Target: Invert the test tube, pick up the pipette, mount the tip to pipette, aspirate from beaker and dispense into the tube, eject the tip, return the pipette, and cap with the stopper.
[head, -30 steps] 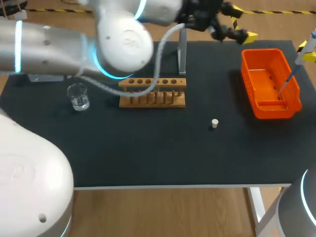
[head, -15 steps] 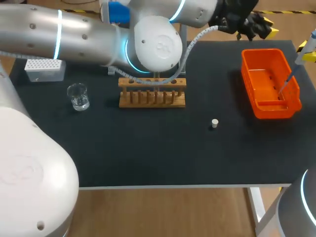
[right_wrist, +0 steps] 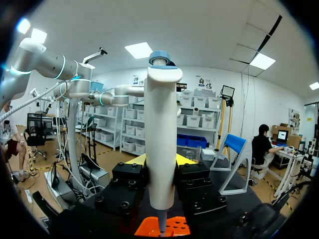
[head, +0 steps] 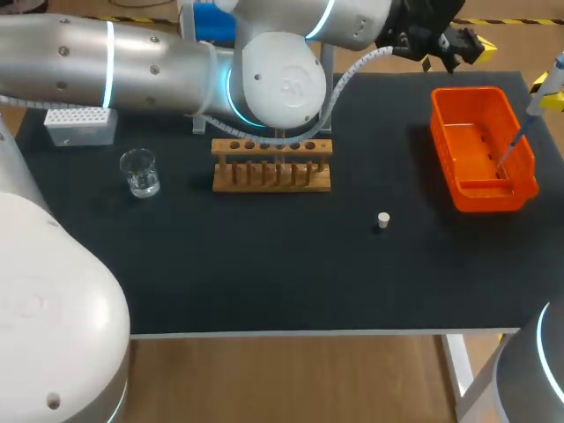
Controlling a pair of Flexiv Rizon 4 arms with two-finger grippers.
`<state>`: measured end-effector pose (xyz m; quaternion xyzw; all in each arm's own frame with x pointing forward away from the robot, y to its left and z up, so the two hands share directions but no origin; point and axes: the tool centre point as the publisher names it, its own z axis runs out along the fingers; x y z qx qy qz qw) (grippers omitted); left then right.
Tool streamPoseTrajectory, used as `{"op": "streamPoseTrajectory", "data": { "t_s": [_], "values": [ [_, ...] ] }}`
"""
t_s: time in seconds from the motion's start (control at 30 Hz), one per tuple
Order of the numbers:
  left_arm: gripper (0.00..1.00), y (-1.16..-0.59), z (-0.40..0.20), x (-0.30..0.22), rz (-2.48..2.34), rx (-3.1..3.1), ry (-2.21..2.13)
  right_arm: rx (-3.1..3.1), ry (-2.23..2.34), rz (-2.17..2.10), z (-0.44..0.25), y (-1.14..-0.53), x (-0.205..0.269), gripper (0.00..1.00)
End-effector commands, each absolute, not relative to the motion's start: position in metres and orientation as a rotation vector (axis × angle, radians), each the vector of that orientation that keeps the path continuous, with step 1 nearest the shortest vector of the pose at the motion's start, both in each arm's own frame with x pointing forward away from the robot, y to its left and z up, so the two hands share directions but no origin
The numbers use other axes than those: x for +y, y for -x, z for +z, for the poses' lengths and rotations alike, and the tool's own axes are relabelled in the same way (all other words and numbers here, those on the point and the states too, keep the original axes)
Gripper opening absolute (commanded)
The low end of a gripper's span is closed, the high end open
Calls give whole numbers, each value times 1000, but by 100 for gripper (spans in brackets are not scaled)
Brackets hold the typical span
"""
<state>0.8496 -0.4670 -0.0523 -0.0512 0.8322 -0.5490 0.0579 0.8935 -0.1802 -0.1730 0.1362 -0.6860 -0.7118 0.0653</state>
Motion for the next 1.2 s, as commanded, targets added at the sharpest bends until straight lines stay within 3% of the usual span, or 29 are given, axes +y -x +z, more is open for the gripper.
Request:
{"op": "streamPoseTrajectory", "data": {
  "t_s": [0.03, 1.2],
  "values": [
    [0, -864, -62, -488, -1742, 2496, 148, -2074, -412, -2146, -172, -893, -180, 0],
    [0, -866, -62, -578, -1953, 2264, 266, -2074, -412, -2146, -172, -893, -180, 0]
  ]
}}
